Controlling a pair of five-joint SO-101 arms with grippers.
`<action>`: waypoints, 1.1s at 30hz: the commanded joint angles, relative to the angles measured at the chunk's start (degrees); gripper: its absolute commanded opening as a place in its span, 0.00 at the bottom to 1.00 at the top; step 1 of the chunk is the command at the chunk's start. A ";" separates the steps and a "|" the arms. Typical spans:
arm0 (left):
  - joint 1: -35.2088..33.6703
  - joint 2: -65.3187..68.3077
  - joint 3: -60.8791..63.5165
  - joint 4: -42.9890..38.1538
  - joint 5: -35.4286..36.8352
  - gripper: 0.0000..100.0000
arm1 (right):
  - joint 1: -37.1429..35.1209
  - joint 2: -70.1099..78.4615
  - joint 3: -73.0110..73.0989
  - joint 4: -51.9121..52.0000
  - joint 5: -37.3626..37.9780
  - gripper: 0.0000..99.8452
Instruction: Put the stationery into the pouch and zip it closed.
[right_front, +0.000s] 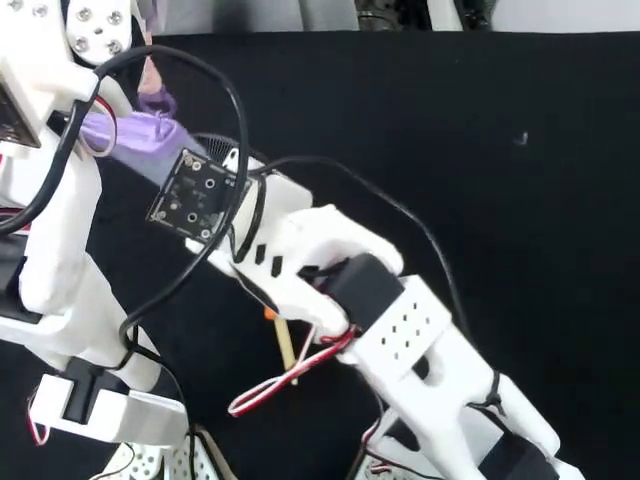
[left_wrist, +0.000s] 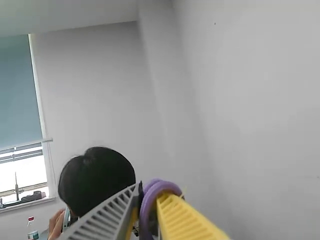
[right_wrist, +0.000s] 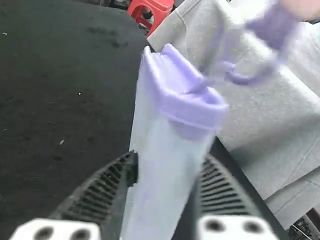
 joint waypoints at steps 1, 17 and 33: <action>0.22 -1.14 -0.04 0.00 -0.62 0.03 | -0.79 -3.65 -5.93 3.43 0.70 0.02; -8.40 -0.70 -0.22 6.33 -0.44 0.03 | 12.22 -10.59 -29.58 25.49 0.97 0.01; -28.62 -0.35 0.40 6.86 -0.35 0.03 | 15.03 1.45 -64.04 52.13 4.40 0.01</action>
